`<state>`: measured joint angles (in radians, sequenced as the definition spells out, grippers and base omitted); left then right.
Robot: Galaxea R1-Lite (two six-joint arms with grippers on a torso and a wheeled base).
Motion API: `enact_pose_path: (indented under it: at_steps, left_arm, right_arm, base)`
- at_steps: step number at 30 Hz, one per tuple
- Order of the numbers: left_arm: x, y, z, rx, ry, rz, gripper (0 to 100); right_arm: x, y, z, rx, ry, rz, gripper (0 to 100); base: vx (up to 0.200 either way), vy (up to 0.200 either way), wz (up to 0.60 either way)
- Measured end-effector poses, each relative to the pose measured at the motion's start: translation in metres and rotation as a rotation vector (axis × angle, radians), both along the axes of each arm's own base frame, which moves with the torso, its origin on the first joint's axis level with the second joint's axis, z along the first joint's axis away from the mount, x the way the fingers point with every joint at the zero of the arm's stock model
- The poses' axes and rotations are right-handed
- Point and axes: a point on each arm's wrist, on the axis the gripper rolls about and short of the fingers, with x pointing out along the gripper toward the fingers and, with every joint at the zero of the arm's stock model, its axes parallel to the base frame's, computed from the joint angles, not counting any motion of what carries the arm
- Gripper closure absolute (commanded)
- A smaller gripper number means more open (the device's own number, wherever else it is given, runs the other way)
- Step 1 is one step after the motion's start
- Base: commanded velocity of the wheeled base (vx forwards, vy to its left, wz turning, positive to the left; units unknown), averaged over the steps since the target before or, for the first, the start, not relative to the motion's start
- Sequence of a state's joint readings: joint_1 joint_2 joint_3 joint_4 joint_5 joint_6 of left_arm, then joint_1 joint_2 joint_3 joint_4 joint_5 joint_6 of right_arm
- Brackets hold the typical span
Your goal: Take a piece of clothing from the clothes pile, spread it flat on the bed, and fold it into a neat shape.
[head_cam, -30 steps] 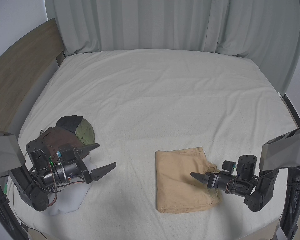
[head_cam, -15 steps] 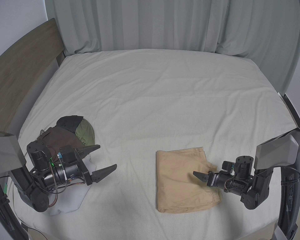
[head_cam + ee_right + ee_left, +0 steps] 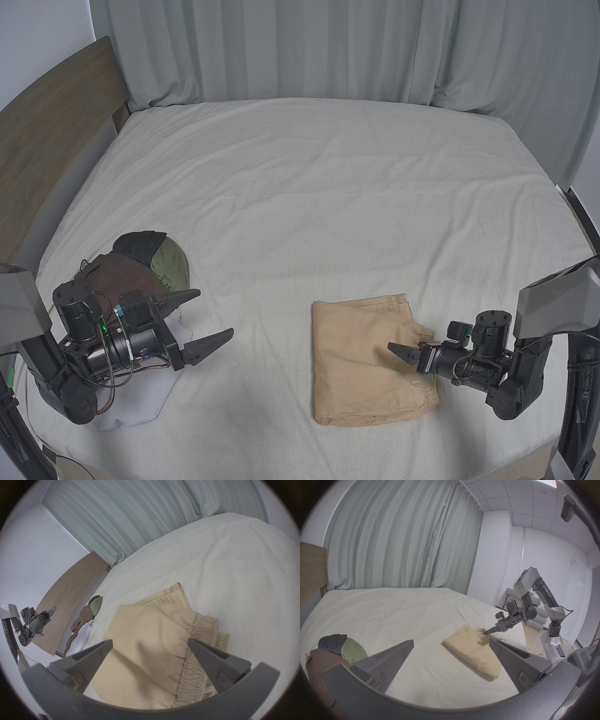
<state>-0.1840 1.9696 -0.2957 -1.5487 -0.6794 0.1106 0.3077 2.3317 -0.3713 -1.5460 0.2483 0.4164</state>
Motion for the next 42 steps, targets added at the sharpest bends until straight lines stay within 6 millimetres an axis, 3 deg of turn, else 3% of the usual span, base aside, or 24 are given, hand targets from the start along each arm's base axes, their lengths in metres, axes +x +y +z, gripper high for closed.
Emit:
enact_pose_path:
  at_steps: [7,15,42]
  left_arm:
    - [-0.001,0.000,0.001,0.000,-0.002,0.000,0]
    - [-0.002,0.000,0.001,0.001,0.000,0.000,0]
    - [-0.004,0.001,-0.001,0.006,0.009,-0.001,0]
  right_arm:
    - [-0.030,-0.005,0.014,-0.010,0.034,0.082,0]
    - [-0.061,-0.027,0.009,-0.136,0.070,0.169,0]
    - [-0.062,-0.047,-0.030,-0.159,0.242,0.098,0]
  base:
    - [0.000,0.000,0.00]
    - [0.000,0.000,0.00]
    - [0.000,0.000,0.00]
